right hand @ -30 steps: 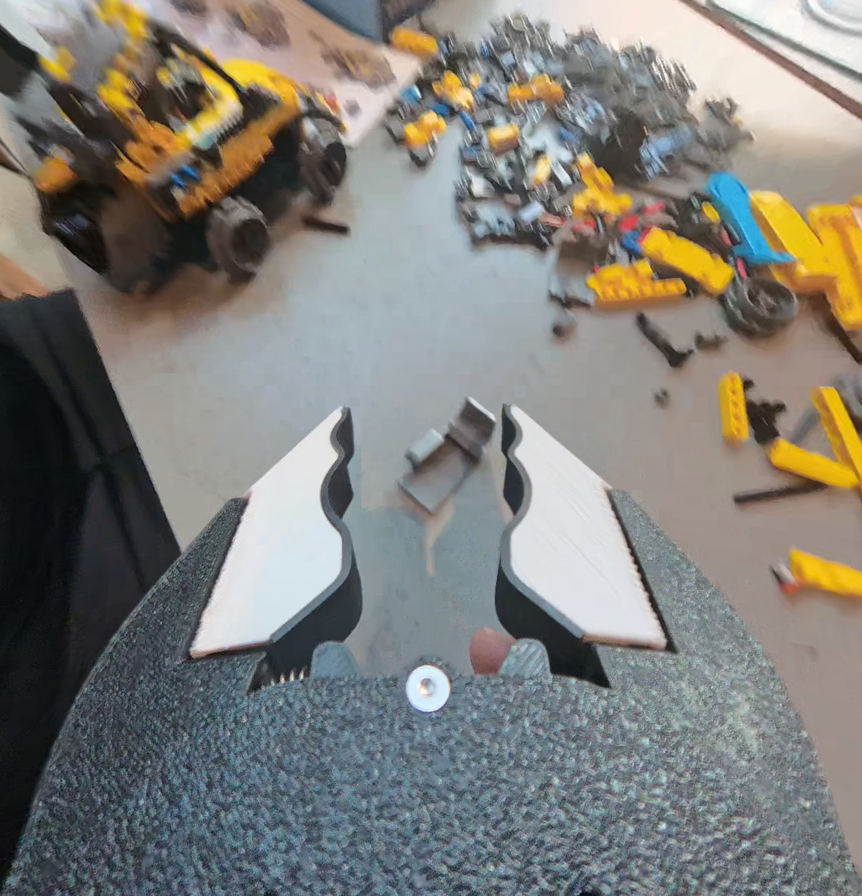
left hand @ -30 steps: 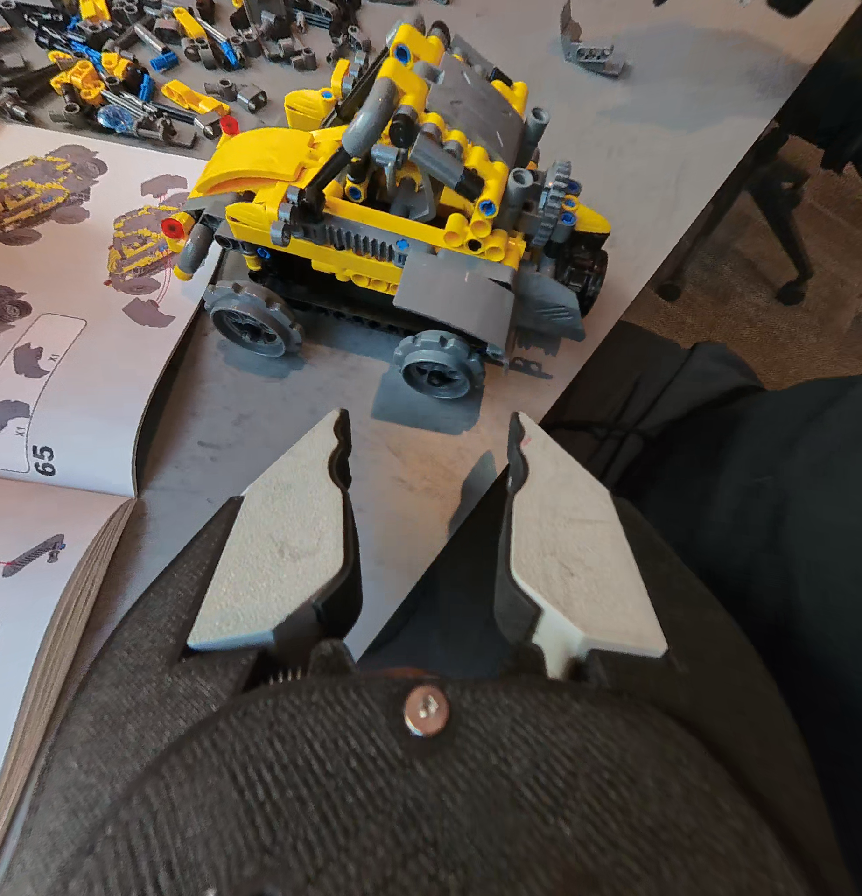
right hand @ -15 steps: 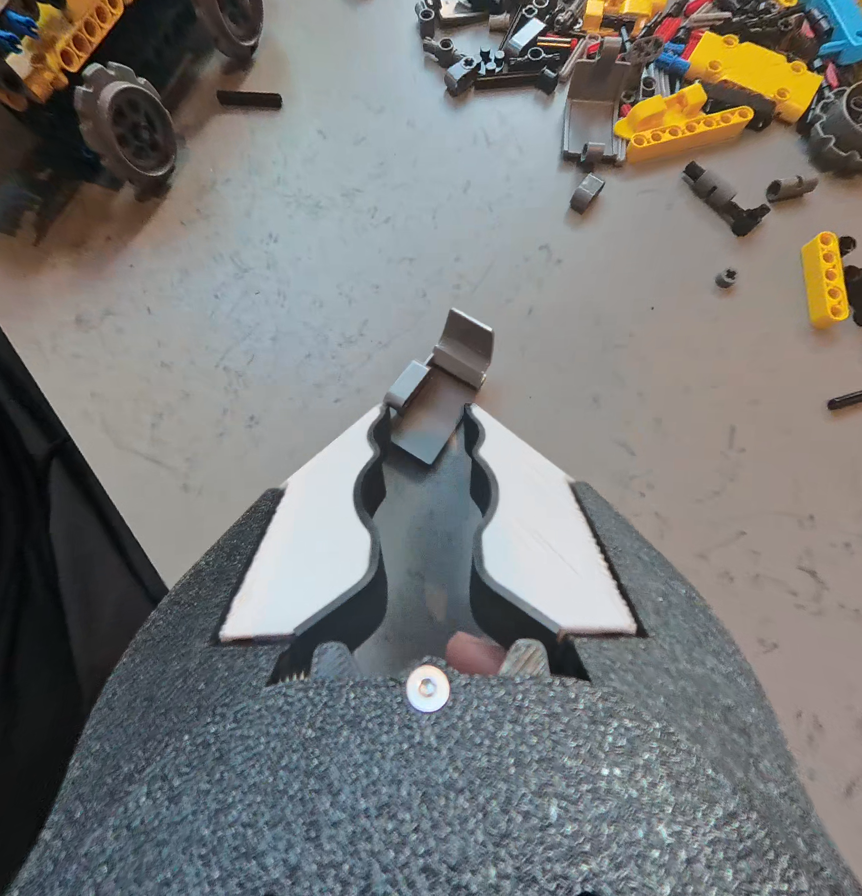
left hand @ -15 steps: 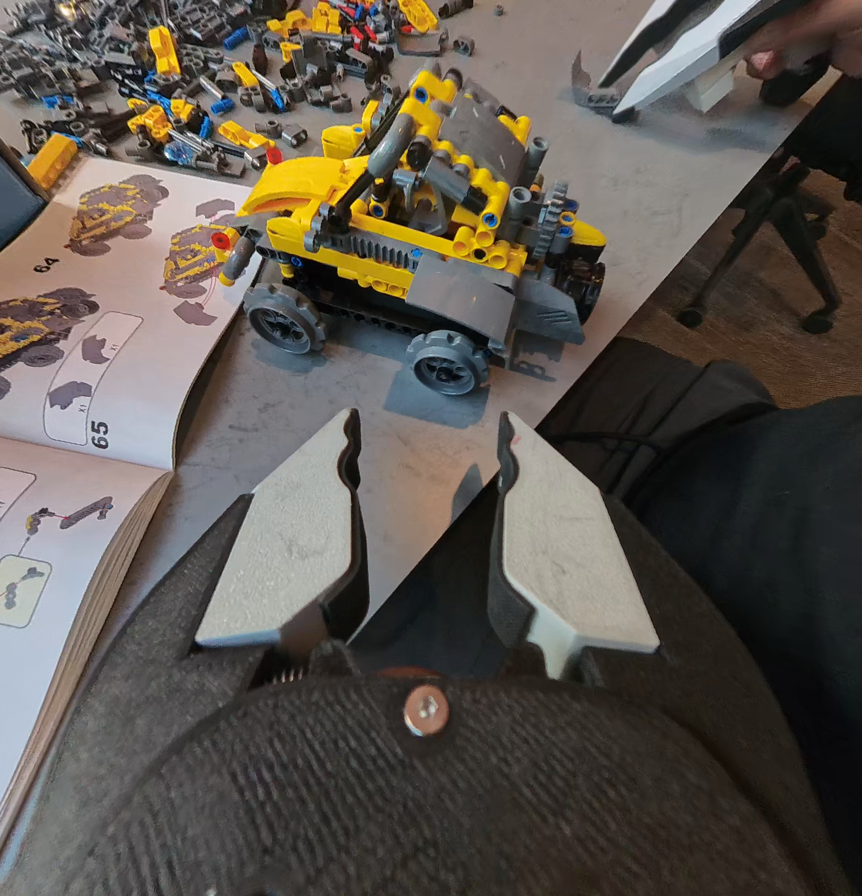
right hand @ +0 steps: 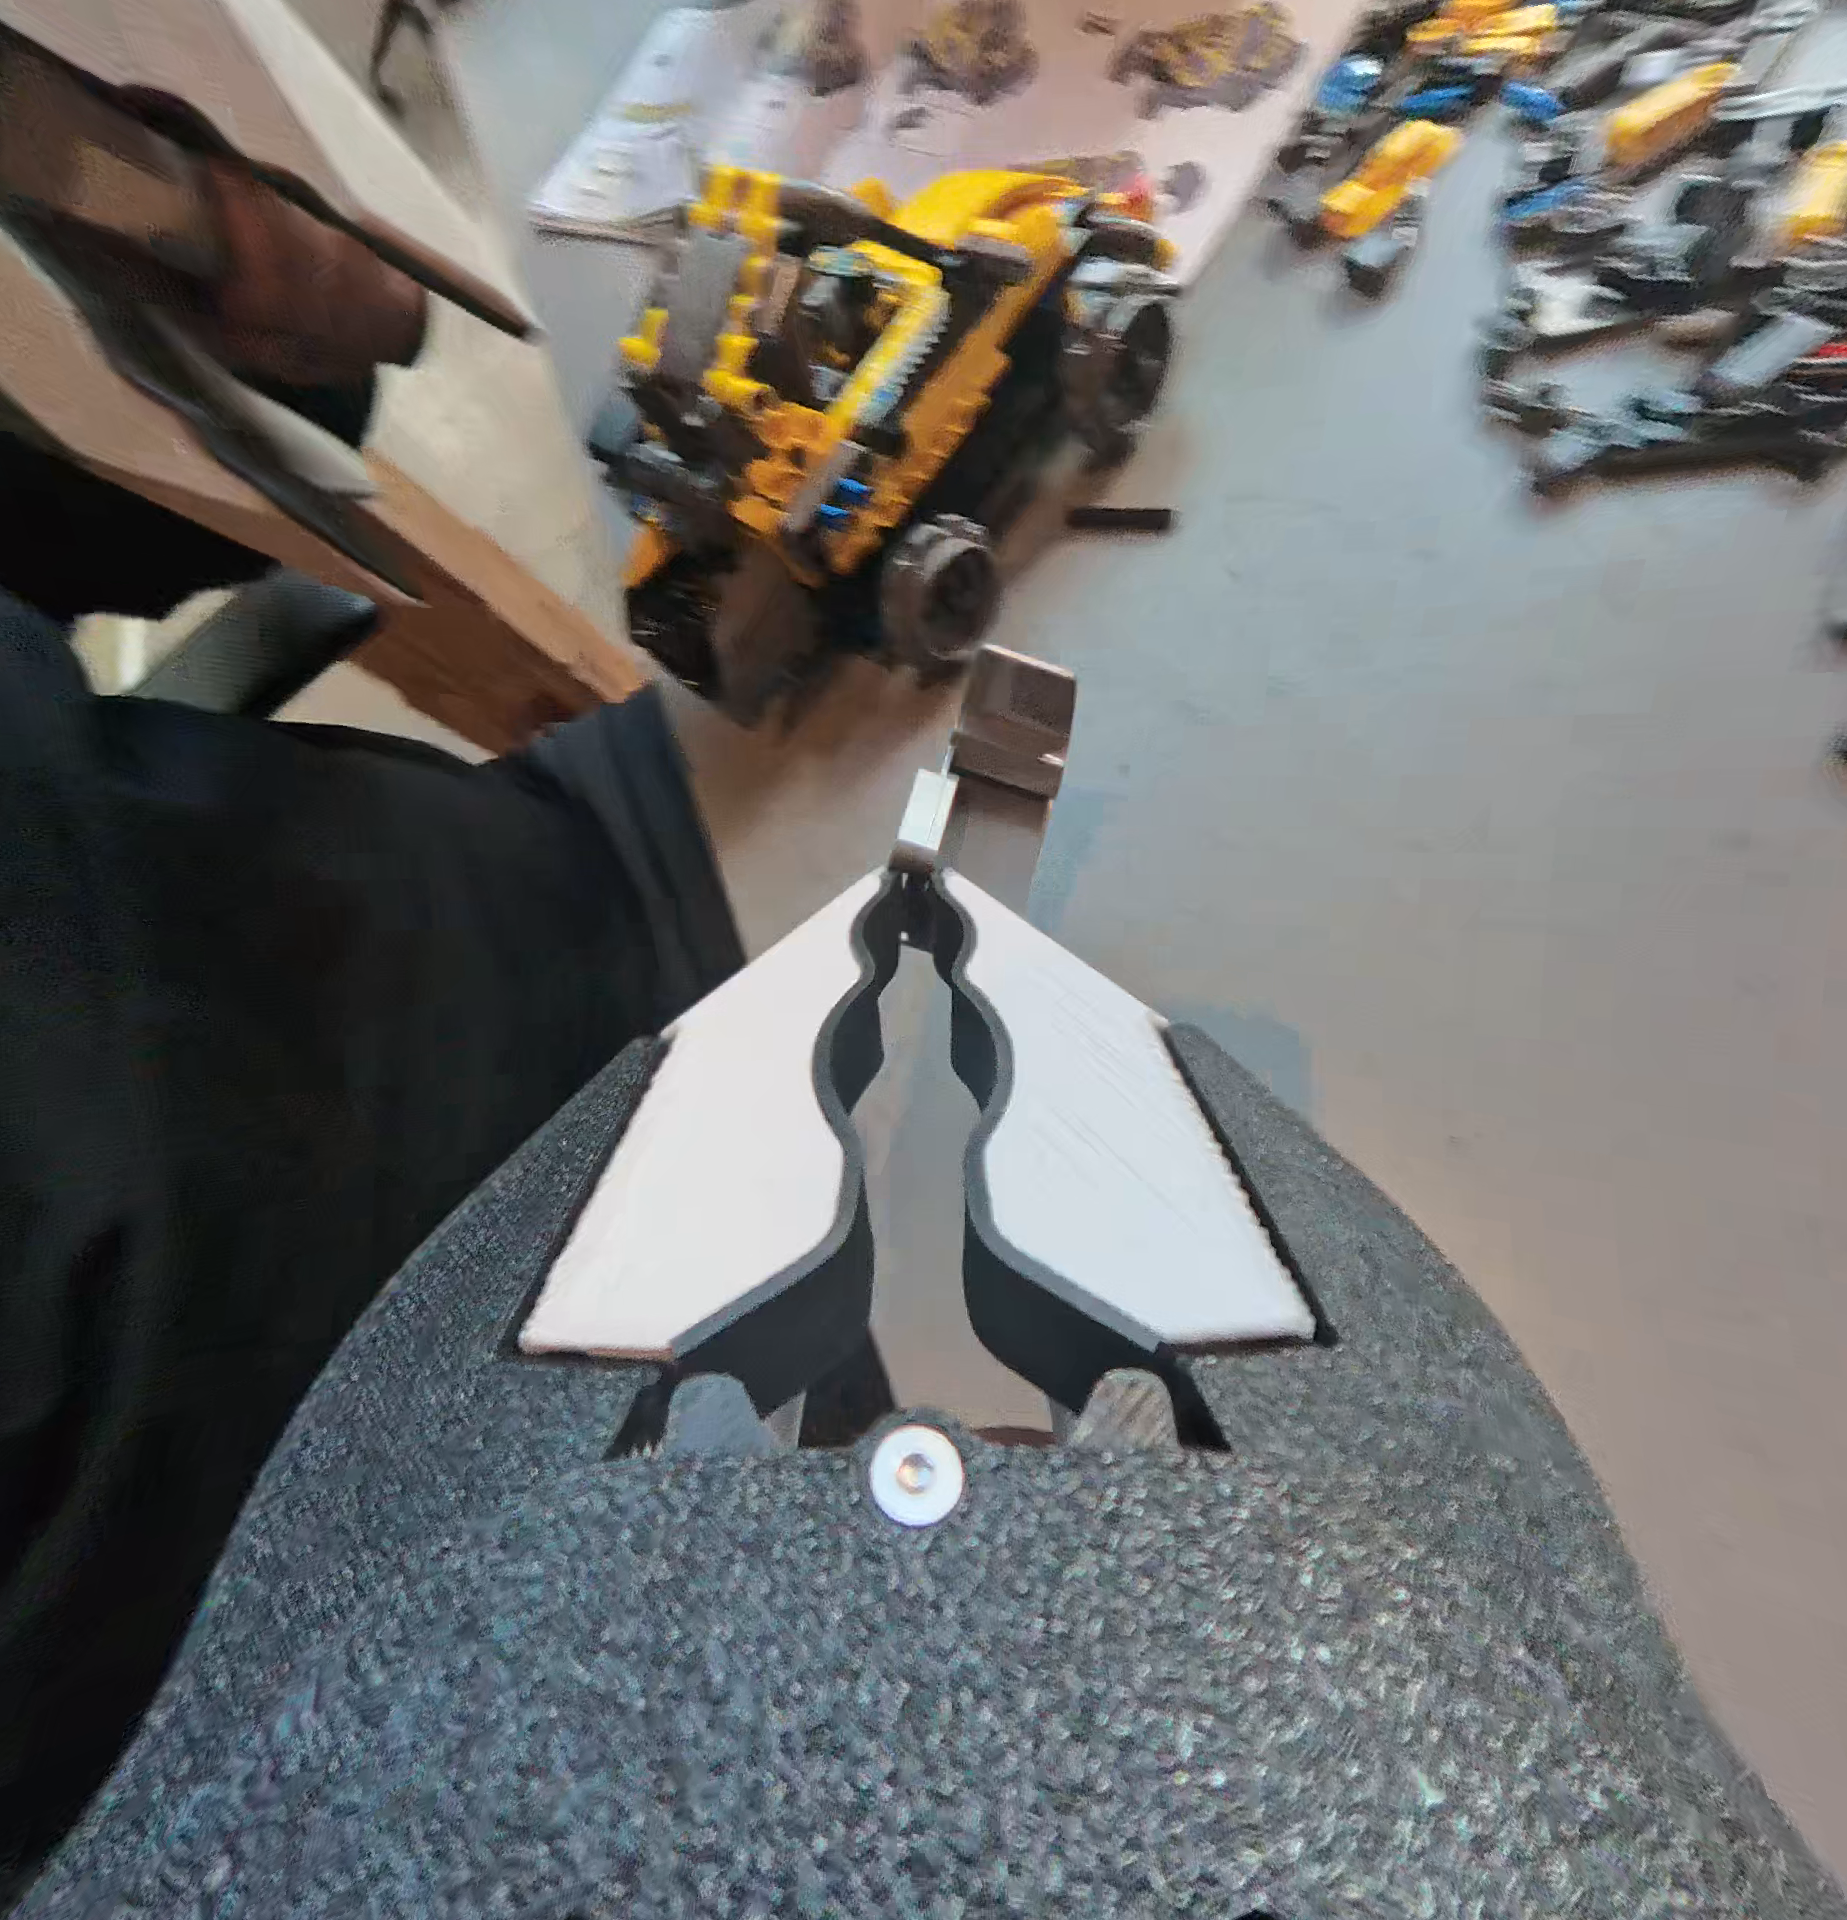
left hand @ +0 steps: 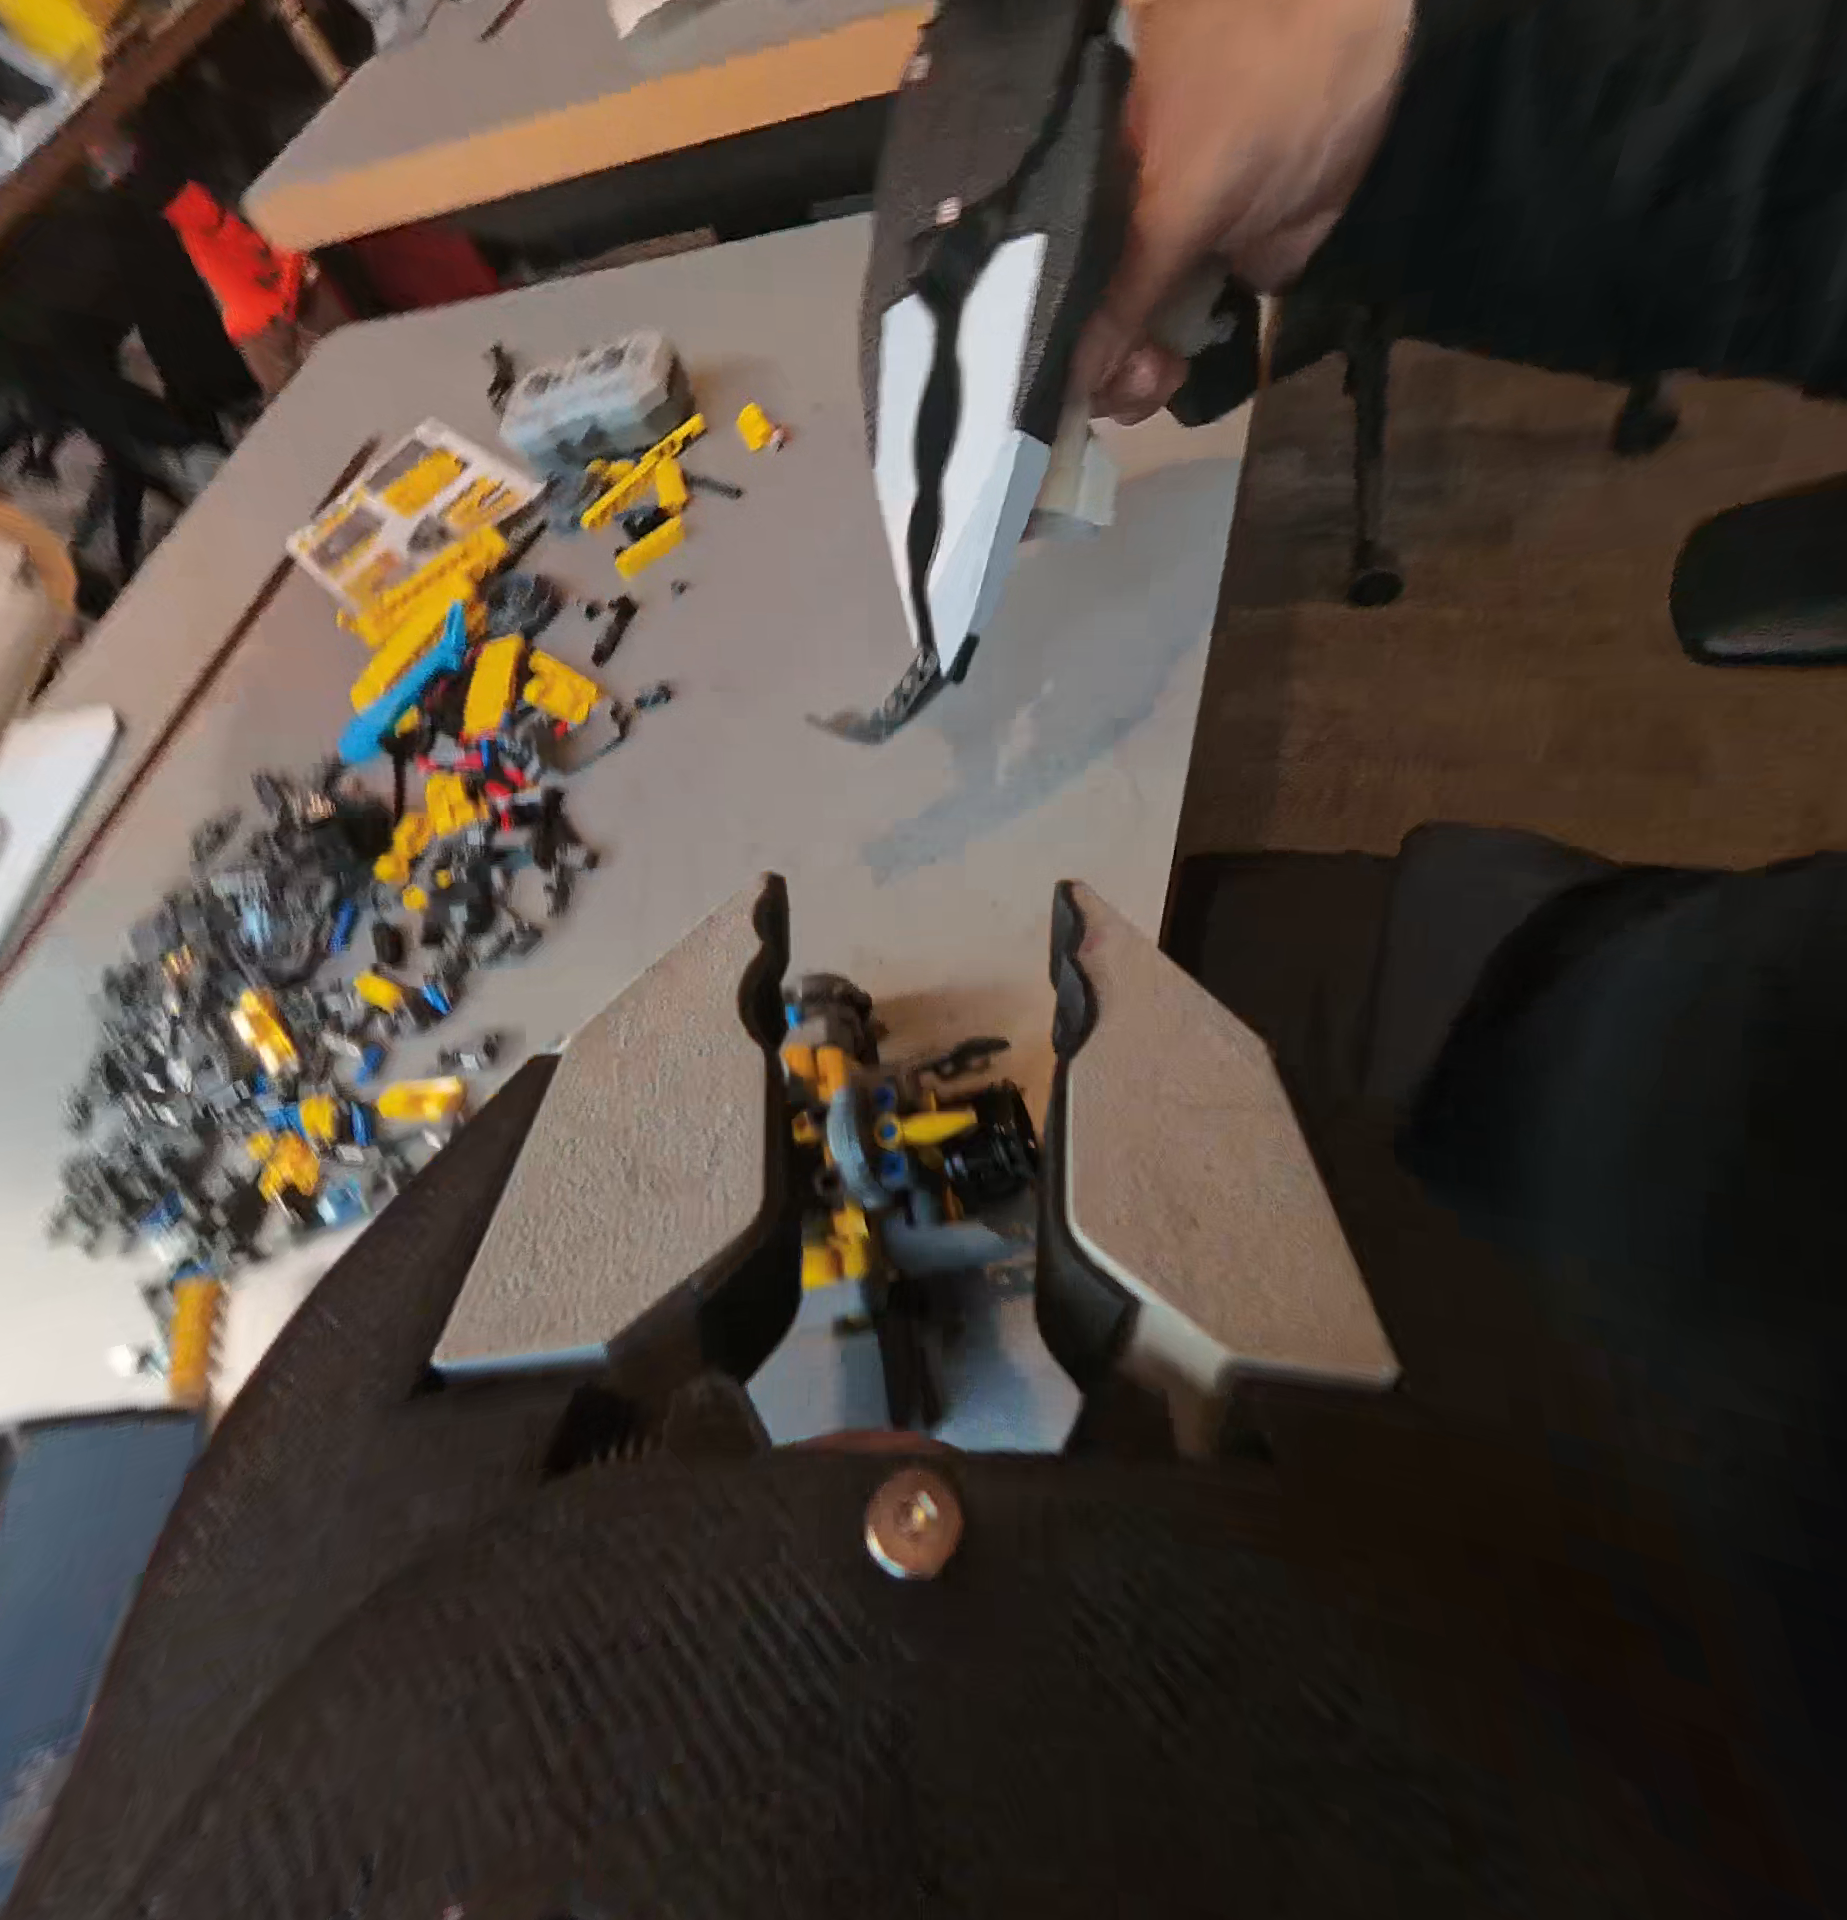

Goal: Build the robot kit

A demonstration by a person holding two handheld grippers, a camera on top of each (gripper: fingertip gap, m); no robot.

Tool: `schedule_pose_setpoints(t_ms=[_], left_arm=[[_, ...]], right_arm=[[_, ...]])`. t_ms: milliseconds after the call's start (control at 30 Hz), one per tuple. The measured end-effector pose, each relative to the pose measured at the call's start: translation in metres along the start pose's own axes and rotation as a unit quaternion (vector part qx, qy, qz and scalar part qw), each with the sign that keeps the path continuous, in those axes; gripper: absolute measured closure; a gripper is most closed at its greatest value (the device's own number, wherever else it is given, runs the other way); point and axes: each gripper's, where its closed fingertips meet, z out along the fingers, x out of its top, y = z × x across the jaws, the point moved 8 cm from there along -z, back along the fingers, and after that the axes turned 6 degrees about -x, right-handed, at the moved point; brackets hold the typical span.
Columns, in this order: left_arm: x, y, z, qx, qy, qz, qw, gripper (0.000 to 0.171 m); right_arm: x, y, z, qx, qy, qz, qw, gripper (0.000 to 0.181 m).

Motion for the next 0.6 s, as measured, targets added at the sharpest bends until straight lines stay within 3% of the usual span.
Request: schedule_pose_setpoints(t_ms=[100, 233, 267, 333, 400, 467, 500, 600], left_arm=[[0.015, 0.002, 0.020, -0.015, -0.036, 0.092, 0.995, 0.132], [0.017, 0.008, 0.039, -0.039, -0.085, 0.140, 0.986, 0.146], [0.014, 0.010, 0.041, -0.040, -0.101, 0.149, 0.983, 0.160], [0.012, 0.010, 0.042, -0.021, -0.104, 0.150, 0.983, 0.163], [0.009, 0.006, 0.042, -0.012, -0.088, 0.100, 0.991, 0.164], [0.008, 0.000, 0.035, -0.032, -0.023, -0.009, 0.999, 0.164], [0.008, -0.001, 0.030, -0.054, 0.026, -0.076, 0.995, 0.164], [0.005, 0.004, 0.019, -0.127, 0.146, -0.225, 0.955, 0.164]], right_arm=[[0.015, -0.026, 0.007, 0.058, -0.031, -0.024, 0.998, 0.179], [0.034, -0.058, 0.008, 0.138, -0.046, -0.049, 0.988, 0.179], [0.037, -0.060, 0.008, 0.142, -0.046, -0.050, 0.988, 0.179], [0.040, -0.057, 0.009, 0.136, -0.051, -0.047, 0.988, 0.180], [0.042, -0.054, 0.011, 0.125, -0.031, -0.048, 0.990, 0.180], [0.049, -0.054, 0.005, 0.091, 0.038, -0.073, 0.992, 0.166], [0.051, -0.057, -0.001, 0.075, 0.082, -0.090, 0.990, 0.162], [0.049, -0.072, -0.010, 0.081, 0.189, -0.109, 0.972, 0.169]])
